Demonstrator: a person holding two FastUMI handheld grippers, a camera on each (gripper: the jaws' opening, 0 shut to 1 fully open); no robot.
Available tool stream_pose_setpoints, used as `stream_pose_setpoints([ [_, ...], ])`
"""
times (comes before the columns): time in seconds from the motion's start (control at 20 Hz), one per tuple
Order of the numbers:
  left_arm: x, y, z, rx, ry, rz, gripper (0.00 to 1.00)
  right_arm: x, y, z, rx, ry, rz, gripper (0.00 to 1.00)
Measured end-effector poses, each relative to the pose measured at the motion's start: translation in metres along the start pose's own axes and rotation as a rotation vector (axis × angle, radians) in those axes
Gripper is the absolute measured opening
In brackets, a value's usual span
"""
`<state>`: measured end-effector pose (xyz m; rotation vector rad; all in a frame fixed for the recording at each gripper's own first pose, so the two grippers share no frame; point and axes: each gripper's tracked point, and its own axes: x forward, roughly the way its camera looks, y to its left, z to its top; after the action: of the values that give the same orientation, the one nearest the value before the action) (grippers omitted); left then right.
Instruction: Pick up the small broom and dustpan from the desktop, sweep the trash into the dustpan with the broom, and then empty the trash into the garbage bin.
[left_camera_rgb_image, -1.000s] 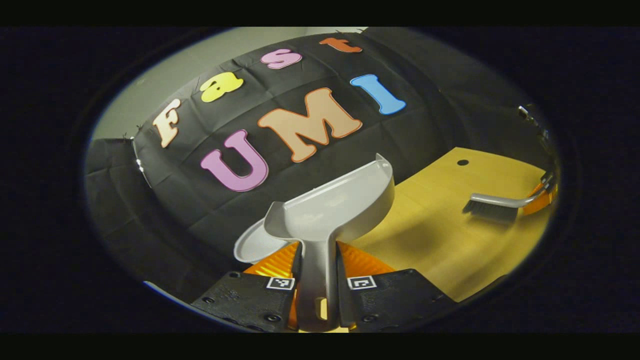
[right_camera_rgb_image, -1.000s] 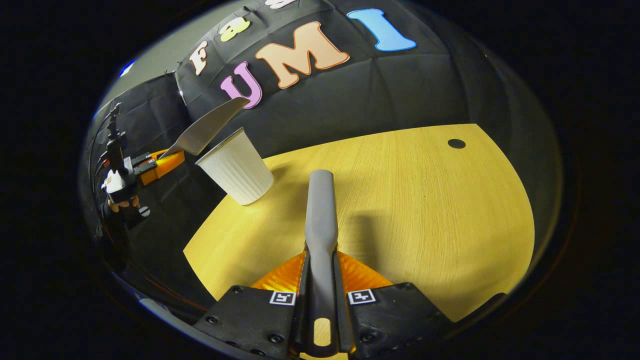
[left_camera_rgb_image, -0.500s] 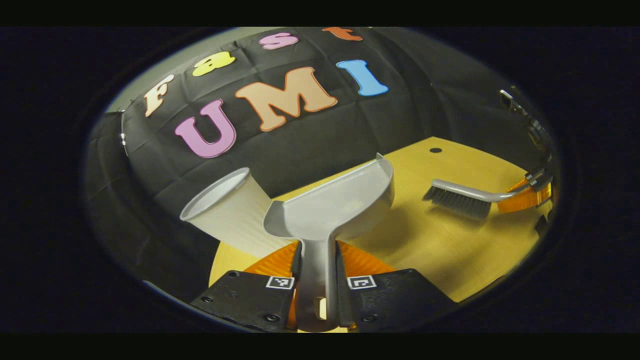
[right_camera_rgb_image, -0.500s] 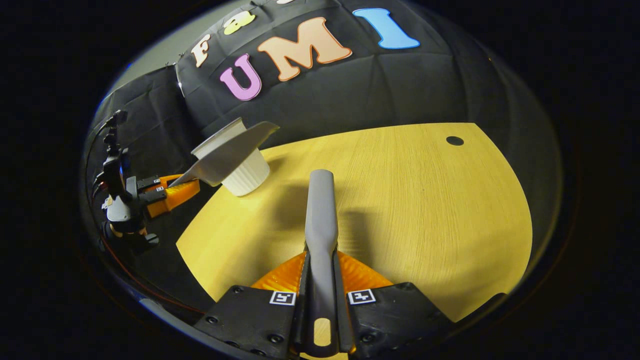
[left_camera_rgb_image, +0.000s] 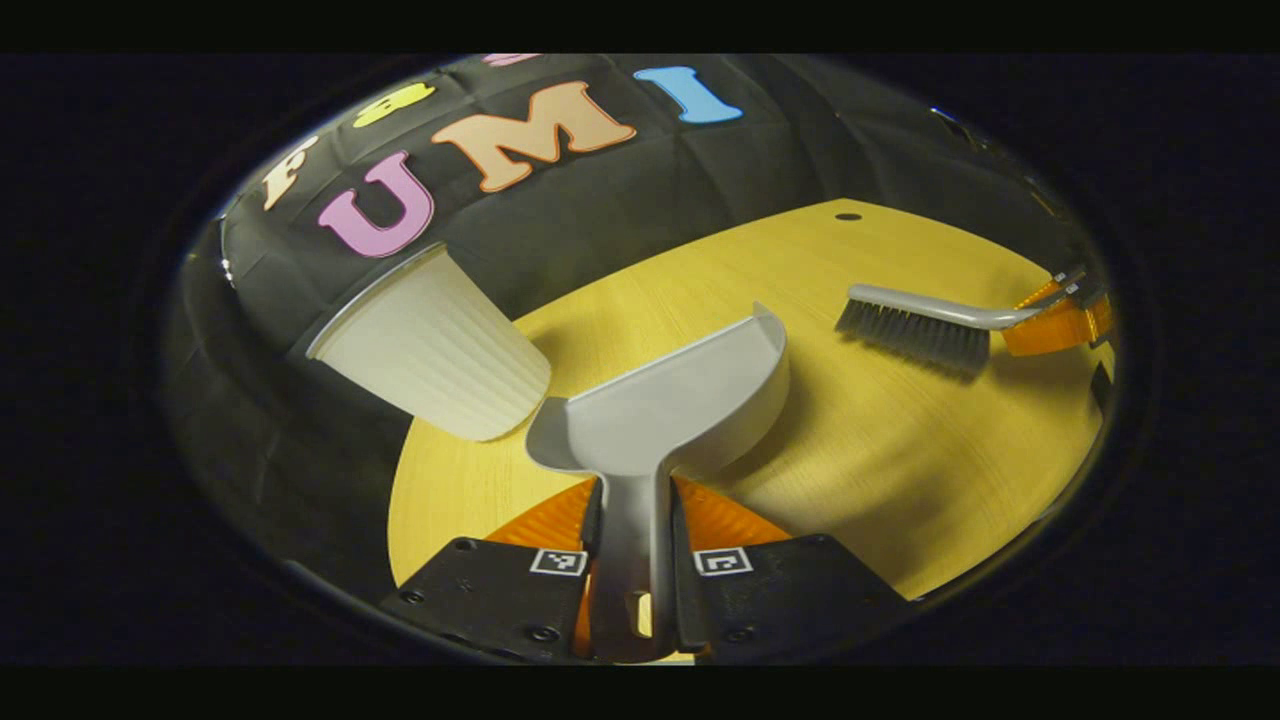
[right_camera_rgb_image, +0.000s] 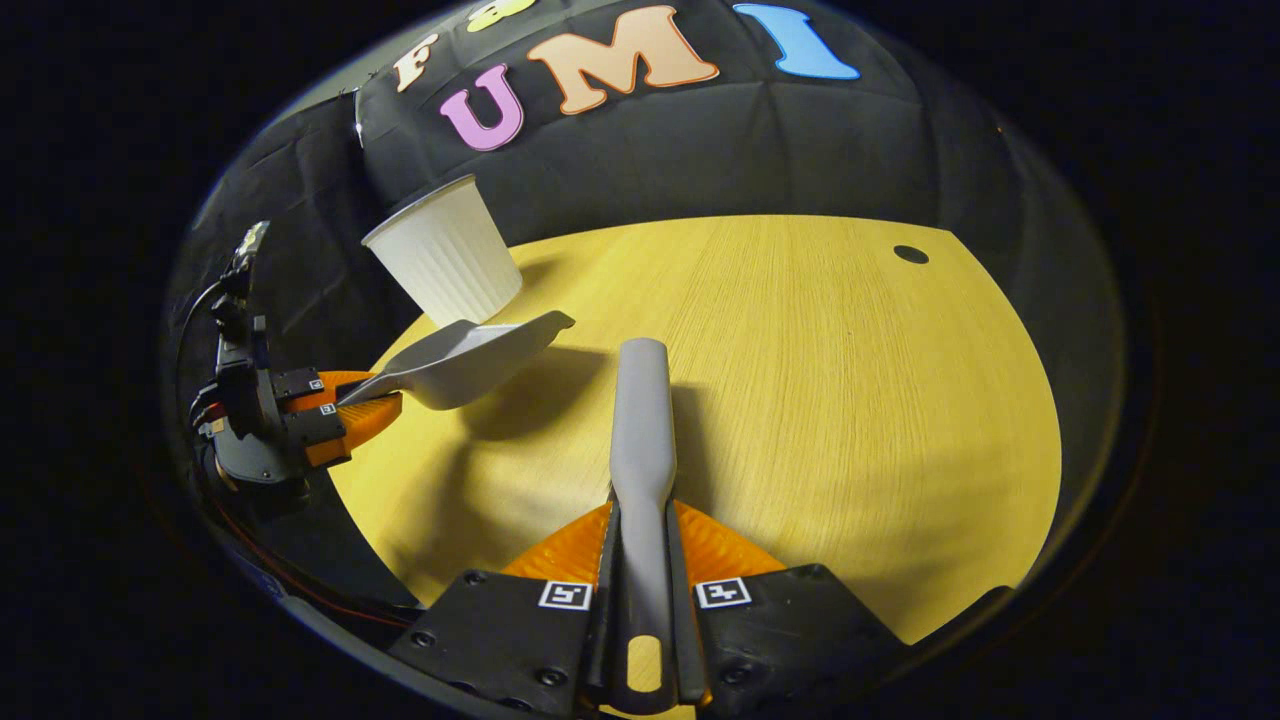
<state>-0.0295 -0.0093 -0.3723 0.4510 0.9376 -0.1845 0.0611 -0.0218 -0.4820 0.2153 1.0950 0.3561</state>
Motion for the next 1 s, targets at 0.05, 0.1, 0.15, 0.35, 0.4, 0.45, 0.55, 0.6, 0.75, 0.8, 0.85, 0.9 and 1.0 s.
stream_pose_setpoints([
  [0.05, 0.003, -0.001, -0.007, -0.001, 0.011, 0.003, 0.24, 0.000, 0.000, 0.001, -0.009, 0.007, -0.018, 0.22],
  [0.1, 0.004, -0.003, -0.013, 0.006, 0.023, 0.007, 0.24, 0.001, 0.001, 0.001, -0.018, 0.011, -0.039, 0.22],
  [0.15, 0.004, -0.007, -0.020, 0.013, 0.035, 0.011, 0.25, 0.003, 0.003, 0.005, -0.023, 0.005, -0.058, 0.23],
  [0.35, 0.009, -0.012, -0.031, 0.088, 0.046, 0.040, 0.24, 0.007, 0.008, 0.014, -0.083, 0.031, -0.146, 0.22],
  [0.4, 0.010, -0.013, -0.030, 0.091, 0.042, 0.047, 0.25, 0.009, 0.010, 0.009, -0.096, 0.041, -0.161, 0.23],
  [0.45, 0.009, -0.013, -0.032, 0.084, 0.039, 0.049, 0.27, 0.010, 0.013, 0.008, -0.104, 0.050, -0.167, 0.22],
  [0.55, 0.010, -0.015, -0.035, 0.066, 0.045, 0.037, 0.28, 0.009, 0.013, 0.005, -0.121, 0.062, -0.179, 0.23],
  [0.6, 0.011, -0.018, -0.037, 0.053, 0.046, 0.020, 0.30, 0.006, 0.014, 0.006, -0.123, 0.068, -0.182, 0.24],
  [0.75, 0.003, -0.028, -0.041, 0.019, 0.033, -0.007, 0.37, 0.006, 0.022, 0.009, -0.108, 0.073, -0.168, 0.29],
  [0.8, 0.001, -0.028, -0.037, 0.015, 0.022, -0.011, 0.41, 0.007, 0.022, 0.010, -0.105, 0.072, -0.168, 0.40],
  [0.85, -0.003, -0.029, -0.033, 0.013, 0.008, -0.013, 0.45, 0.007, 0.023, 0.011, -0.104, 0.069, -0.166, 0.41],
  [0.9, -0.006, -0.029, -0.027, 0.014, -0.006, -0.009, 0.54, 0.005, 0.026, 0.014, -0.105, 0.063, -0.166, 0.44],
  [1.0, -0.018, -0.026, -0.016, 0.006, -0.038, 0.008, 0.82, -0.005, 0.031, 0.026, -0.113, 0.035, -0.162, 0.55],
])
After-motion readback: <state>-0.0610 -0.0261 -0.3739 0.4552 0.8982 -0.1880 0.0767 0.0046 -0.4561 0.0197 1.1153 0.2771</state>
